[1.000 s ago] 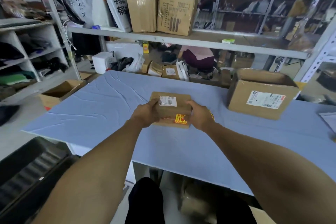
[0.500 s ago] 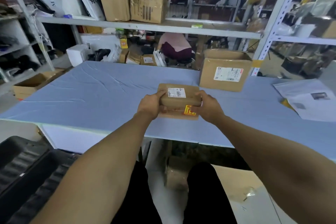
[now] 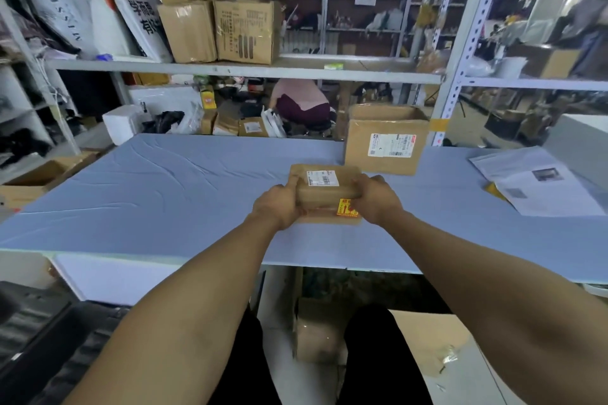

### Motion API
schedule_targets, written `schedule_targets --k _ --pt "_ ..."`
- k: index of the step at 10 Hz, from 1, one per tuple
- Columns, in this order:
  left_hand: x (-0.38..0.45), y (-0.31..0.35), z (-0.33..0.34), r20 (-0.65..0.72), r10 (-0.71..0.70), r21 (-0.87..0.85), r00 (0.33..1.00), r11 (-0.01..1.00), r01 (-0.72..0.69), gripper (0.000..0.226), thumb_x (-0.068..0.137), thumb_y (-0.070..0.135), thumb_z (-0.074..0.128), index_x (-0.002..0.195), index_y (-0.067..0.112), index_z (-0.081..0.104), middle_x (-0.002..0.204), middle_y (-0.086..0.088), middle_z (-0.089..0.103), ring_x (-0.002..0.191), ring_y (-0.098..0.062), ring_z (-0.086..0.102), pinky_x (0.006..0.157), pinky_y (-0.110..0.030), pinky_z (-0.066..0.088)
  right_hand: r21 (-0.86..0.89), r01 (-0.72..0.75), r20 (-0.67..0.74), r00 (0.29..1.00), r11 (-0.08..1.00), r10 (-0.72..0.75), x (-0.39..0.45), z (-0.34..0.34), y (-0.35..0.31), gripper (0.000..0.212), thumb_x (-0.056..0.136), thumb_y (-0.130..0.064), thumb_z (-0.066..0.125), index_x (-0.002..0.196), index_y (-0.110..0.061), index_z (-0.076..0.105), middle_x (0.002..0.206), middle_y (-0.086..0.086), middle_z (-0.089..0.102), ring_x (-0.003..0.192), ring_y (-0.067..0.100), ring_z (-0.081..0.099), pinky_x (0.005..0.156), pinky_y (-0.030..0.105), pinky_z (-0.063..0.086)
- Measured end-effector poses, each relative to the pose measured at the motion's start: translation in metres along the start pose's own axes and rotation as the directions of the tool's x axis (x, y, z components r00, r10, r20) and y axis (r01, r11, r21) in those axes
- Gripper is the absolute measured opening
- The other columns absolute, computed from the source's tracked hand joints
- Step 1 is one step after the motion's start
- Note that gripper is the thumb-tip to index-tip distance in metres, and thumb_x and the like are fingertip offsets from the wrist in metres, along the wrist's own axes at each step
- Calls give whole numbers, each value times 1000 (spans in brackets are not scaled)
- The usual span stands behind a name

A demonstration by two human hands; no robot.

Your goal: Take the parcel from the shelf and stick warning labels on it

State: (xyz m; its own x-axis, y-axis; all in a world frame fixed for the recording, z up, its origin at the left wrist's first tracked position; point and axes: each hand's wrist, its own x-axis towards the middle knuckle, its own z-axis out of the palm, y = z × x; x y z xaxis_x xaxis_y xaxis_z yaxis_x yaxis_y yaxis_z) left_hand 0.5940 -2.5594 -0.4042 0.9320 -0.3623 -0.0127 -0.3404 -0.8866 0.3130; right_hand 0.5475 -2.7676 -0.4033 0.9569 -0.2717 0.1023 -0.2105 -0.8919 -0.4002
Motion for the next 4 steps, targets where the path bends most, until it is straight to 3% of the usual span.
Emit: schedule_targets --k 2,4 --pt "-42 8 -14 -21 47 186 999 982 -42 70 93 43 52 152 19 24 136 -19 46 125 -40 45 94 -47 45 -113 95 -5 995 989 -96 -41 -21 -21 45 84 -17 54 129 -12 52 118 19 54 105 40 56 80 38 49" --pt "-71 28 -37 49 55 204 997 977 -63 62 86 47 61 138 16 48 131 -14 54 123 -36 47 94 -45 46 -80 134 72 989 988 -129 -72 -47 -35 40 86 -21 57 125 -9 58 121 18 63 108 35 58 77 36 45"
